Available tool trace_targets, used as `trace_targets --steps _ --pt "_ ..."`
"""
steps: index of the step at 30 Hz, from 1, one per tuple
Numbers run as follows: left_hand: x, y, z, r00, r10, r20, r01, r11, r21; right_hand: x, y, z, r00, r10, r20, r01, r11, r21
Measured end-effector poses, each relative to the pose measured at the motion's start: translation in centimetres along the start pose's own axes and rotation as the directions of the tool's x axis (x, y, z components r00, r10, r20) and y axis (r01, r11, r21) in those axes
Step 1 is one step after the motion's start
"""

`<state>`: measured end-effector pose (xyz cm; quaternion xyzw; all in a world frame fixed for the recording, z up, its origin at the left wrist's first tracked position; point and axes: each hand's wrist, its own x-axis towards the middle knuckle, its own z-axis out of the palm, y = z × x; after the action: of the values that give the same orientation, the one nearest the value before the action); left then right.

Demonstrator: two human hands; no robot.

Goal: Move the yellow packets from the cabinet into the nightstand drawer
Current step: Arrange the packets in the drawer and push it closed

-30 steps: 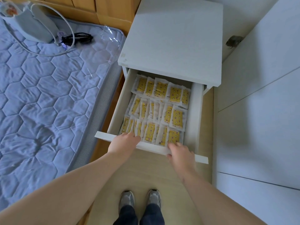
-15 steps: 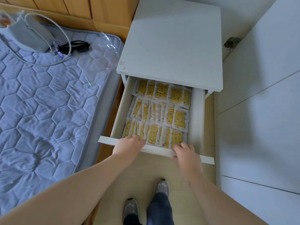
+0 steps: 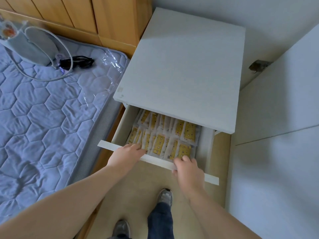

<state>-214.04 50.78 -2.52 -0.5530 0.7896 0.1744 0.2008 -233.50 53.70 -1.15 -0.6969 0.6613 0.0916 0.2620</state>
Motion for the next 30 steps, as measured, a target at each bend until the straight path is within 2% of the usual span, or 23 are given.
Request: trace_targets --steps 9,11,14,15,18,20,22,30 --pt "5.0 -0.7 -2.4 0.999 -0.026 -0.041 0.025 1.000 -0.017 4.9 1.3 -2.6 1.000 0.000 -0.028 -0.002 0.997 -0.082" --pt "5.5 -1.0 -3.5 0.980 0.059 -0.191 -0.053 0.998 0.035 5.4 1.4 -2.9 0.991 -0.042 -0.125 0.024 0.989 -0.145" --pt "6.4 -1.5 -4.2 0.891 0.134 -0.434 -0.070 0.985 0.160 6.4 2.2 -2.9 0.957 -0.086 -0.276 0.037 0.983 -0.180" --pt "6.7 -1.5 -4.6 0.897 0.119 -0.425 -0.048 0.984 0.174 6.8 2.3 -3.3 0.959 -0.088 -0.270 0.034 0.980 -0.196" --pt "8.1 -1.5 -5.6 0.962 0.069 -0.265 -0.003 0.970 0.241 8.0 2.4 -5.1 0.984 -0.035 -0.177 -0.006 0.974 -0.227" --pt "9.1 -1.6 -6.2 0.987 0.037 -0.156 0.001 0.972 0.236 8.9 2.4 -5.9 0.997 0.022 -0.069 -0.035 0.980 -0.194" --pt "9.6 -1.7 -6.6 0.996 0.012 -0.091 0.009 0.975 0.220 9.3 2.3 -6.1 0.999 0.030 -0.038 -0.037 0.977 -0.209" --pt "9.7 -1.8 -7.3 0.996 0.007 -0.084 0.008 0.983 0.186 9.6 2.0 -5.7 0.999 0.043 -0.011 -0.044 0.965 -0.258"
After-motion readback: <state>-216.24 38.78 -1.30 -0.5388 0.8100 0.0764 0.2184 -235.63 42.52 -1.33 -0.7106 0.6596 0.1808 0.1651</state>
